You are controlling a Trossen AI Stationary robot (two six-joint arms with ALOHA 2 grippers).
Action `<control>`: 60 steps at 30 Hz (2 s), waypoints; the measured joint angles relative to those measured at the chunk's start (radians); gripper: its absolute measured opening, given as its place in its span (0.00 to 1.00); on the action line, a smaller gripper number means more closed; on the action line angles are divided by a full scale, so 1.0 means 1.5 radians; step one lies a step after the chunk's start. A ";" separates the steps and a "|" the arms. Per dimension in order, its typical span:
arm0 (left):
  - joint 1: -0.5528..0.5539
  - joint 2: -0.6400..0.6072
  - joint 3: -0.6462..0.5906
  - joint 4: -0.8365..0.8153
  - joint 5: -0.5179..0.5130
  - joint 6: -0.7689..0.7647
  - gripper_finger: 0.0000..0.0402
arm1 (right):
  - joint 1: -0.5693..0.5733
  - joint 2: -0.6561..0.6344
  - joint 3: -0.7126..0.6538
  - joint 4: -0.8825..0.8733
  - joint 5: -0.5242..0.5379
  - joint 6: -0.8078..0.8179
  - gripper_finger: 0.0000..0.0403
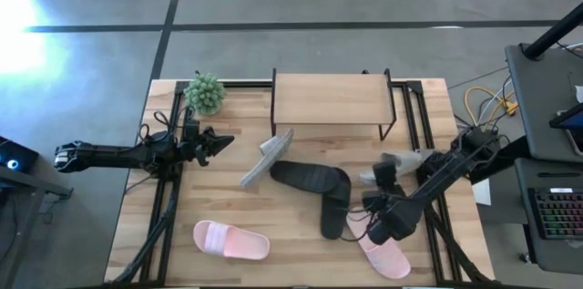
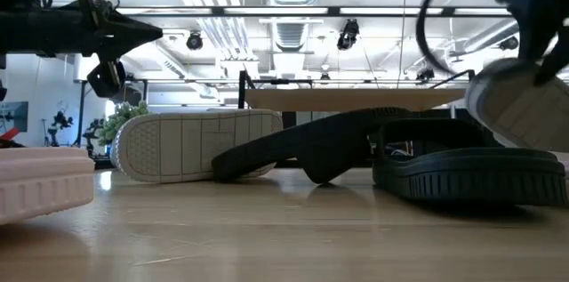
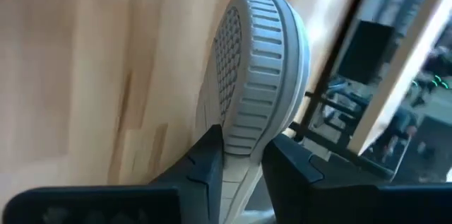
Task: Pick and place slides into the shelf
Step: Move the right gray slipper to the middle right of the table, then move the left gray slipper to the middle right of the table
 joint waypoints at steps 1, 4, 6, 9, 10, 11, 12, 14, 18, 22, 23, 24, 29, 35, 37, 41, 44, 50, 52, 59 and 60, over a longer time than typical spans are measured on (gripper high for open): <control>0.000 0.000 0.000 0.000 0.000 0.000 0.00 | 0.005 0.000 -0.008 0.004 0.004 0.027 0.21; 0.000 0.000 0.000 0.000 0.001 -0.001 0.00 | 0.011 0.000 -0.015 0.006 -0.003 0.057 0.26; 0.000 0.000 0.000 0.000 0.002 -0.001 0.00 | 0.009 0.001 -0.005 0.000 -0.017 0.056 0.29; 0.000 0.000 0.000 0.000 0.002 0.000 0.00 | 0.009 0.002 0.014 0.015 -0.026 0.077 0.33; 0.000 0.001 0.000 0.000 0.002 0.001 0.00 | 0.009 0.002 0.018 0.024 -0.034 0.089 0.34; 0.000 0.003 0.000 0.000 0.002 0.001 0.00 | 0.009 0.002 0.020 0.037 -0.046 0.095 0.34; 0.000 0.006 0.000 -0.001 0.002 0.001 0.00 | 0.009 0.002 0.023 0.055 -0.063 0.097 0.35; 0.000 0.012 0.000 0.000 0.002 0.001 0.00 | 0.009 0.002 0.027 0.101 -0.097 0.102 0.36; 0.000 0.025 0.000 0.000 0.001 0.000 0.00 | 0.009 0.002 0.029 0.150 -0.184 0.115 0.39; 0.000 0.031 0.000 0.000 0.001 -0.002 0.00 | 0.010 0.002 0.030 0.138 -0.266 0.230 0.42; 0.000 0.031 0.000 0.000 0.001 -0.002 0.00 | 0.011 0.001 0.030 0.137 -0.280 0.272 0.42; 0.000 0.030 0.000 0.001 0.001 -0.003 0.00 | 0.011 -0.001 0.030 0.140 -0.290 0.321 0.43; 0.000 0.026 0.001 0.002 0.008 -0.026 0.00 | 0.012 -0.006 0.046 0.150 -0.252 0.622 0.44; 0.000 0.034 0.002 -0.006 0.013 -0.045 0.00 | -0.048 -0.035 0.041 0.247 -0.218 0.827 0.44; 0.000 0.040 0.002 -0.048 0.019 -0.078 0.00 | -0.081 -0.048 0.037 0.274 -0.218 0.878 0.43; 0.001 0.056 0.002 -0.129 0.091 -0.182 0.00 | -0.166 -0.082 0.034 0.353 -0.206 0.893 0.41; 0.000 0.074 0.002 -0.151 0.168 -0.215 0.00 | -0.231 -0.092 0.037 0.410 -0.196 0.806 0.40; 0.001 0.126 0.003 -0.150 0.214 -0.216 0.00 | -0.341 -0.084 0.043 0.537 -0.219 0.651 0.39; 0.001 0.144 0.003 -0.150 0.199 -0.203 0.00 | -0.362 -0.077 0.043 0.568 -0.223 0.609 0.39; 0.001 0.224 0.003 -0.127 0.148 -0.144 0.00 | -0.391 -0.047 0.043 0.670 -0.229 0.558 0.39; 0.001 0.237 0.003 -0.112 0.148 -0.142 0.00 | -0.392 -0.046 0.043 0.674 -0.229 0.558 0.39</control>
